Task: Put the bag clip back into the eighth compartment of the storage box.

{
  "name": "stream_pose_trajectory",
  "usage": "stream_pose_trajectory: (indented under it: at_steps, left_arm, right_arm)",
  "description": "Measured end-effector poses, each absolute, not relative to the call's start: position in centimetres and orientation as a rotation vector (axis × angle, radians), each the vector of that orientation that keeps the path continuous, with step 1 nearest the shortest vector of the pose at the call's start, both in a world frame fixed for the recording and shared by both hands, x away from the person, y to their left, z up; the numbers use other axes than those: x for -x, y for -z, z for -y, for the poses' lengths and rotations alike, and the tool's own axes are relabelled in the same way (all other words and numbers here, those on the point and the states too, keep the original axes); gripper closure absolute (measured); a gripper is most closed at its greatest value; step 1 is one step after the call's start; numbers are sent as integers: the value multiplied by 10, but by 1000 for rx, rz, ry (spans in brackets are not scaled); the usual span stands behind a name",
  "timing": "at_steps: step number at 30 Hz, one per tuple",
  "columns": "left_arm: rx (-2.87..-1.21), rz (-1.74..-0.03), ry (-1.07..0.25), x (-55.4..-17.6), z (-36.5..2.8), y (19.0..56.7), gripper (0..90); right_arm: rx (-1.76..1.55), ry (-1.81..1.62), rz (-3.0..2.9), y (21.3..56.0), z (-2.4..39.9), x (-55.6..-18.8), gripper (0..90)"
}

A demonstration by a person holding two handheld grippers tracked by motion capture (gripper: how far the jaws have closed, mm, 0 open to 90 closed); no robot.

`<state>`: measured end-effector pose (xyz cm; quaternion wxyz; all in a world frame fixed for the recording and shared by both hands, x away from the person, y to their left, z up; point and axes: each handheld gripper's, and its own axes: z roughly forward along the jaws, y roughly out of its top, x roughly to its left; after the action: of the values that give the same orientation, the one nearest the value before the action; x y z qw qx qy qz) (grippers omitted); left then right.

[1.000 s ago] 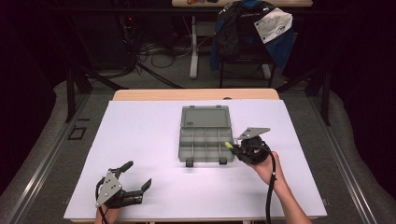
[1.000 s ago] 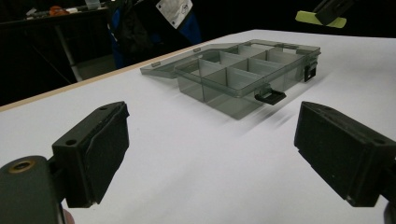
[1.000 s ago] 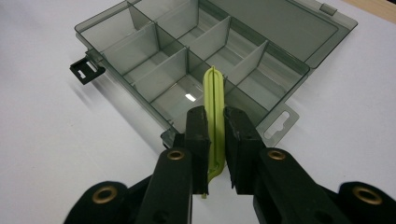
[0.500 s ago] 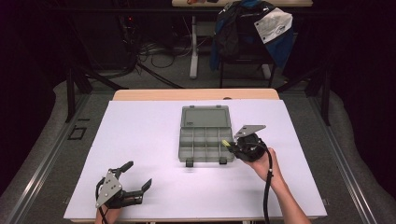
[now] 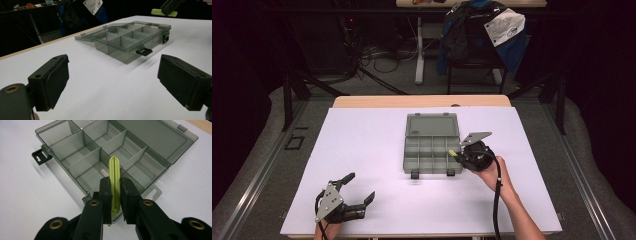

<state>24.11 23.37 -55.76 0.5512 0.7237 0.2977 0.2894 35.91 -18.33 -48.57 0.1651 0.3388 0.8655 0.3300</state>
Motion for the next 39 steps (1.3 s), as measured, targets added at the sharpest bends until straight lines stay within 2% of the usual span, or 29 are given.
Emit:
stream_pose_trajectory:
  at_steps: [39]
  left_arm:
    - [-1719,-694,-679,-242,-232,557,102]
  right_arm:
    - [-1008,-819,-2510,493,172,-374,806]
